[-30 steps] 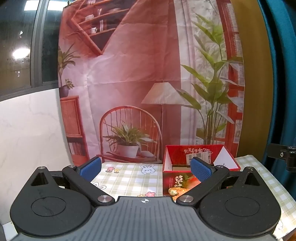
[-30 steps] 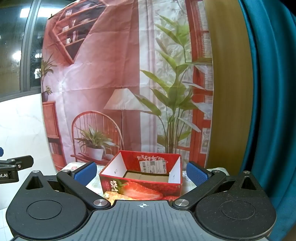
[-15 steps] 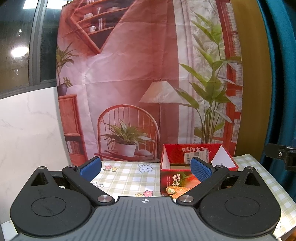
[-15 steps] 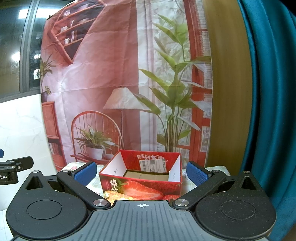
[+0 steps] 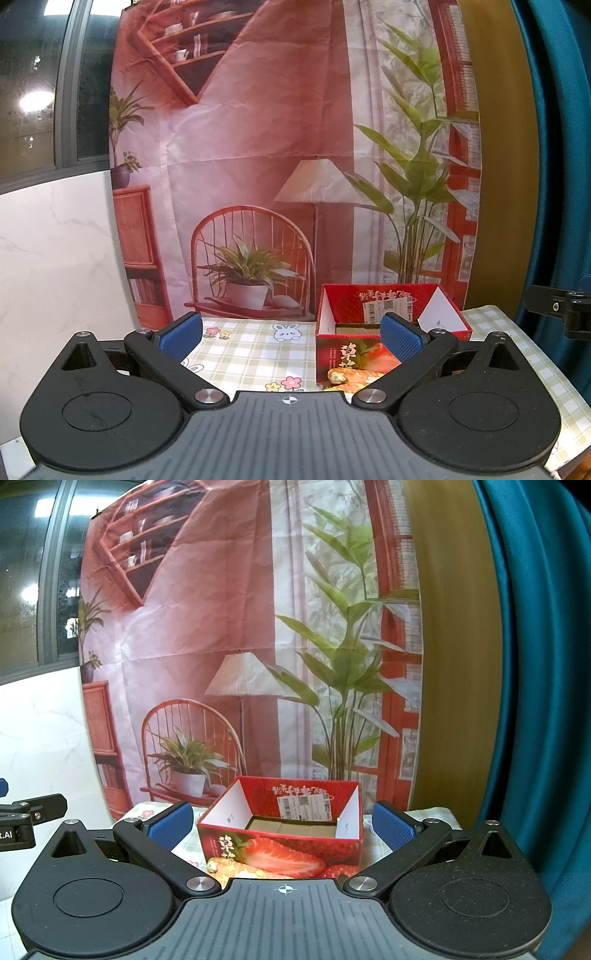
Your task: Organize soft objects
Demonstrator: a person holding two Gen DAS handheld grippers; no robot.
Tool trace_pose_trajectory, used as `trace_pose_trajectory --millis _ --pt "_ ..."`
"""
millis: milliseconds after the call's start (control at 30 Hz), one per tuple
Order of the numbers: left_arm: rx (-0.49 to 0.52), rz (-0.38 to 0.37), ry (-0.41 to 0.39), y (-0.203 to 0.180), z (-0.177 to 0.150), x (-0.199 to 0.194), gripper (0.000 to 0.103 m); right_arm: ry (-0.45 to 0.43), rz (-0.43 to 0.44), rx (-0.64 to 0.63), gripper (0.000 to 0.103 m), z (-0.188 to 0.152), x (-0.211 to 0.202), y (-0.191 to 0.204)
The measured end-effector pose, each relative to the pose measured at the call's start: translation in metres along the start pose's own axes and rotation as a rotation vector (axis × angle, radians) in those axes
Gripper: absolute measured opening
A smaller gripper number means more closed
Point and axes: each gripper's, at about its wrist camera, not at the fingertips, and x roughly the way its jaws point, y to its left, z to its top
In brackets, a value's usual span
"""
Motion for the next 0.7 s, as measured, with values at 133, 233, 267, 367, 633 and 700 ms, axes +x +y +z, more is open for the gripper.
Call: trace_pose_trajectory --millis 133,233,267,367,633,700 --pt "0.001 0.0 0.0 -0.0002 -0.0003 0.0 0.103 0.0 0.0 0.001 0.103 0.0 -0.0002 -0.0001" --pt "0.0 0.001 0.0 -0.0003 -0.0007 -0.0001 0.103 0.0 0.001 0.002 0.103 -0.0001 0.0 -0.0001" --pt "0.0 0.001 0.0 -0.0004 -0.0006 0.0 0.103 0.001 0.001 0.002 0.103 -0.0003 0.0001 -0.0004" --pt "0.0 0.001 -0.001 -0.0004 -0.0008 -0.0002 0.103 0.001 0.001 0.002 0.103 -0.0001 0.0002 0.0" --pt "0.001 0.0 -0.001 -0.0012 -0.0013 0.0001 0.103 0.001 0.001 0.003 0.103 -0.0009 0.0008 -0.0009" --pt "0.001 -0.001 -0.001 -0.0015 -0.0012 0.0003 0.103 0.001 0.0 0.003 0.103 -0.0007 0.0009 -0.0006"
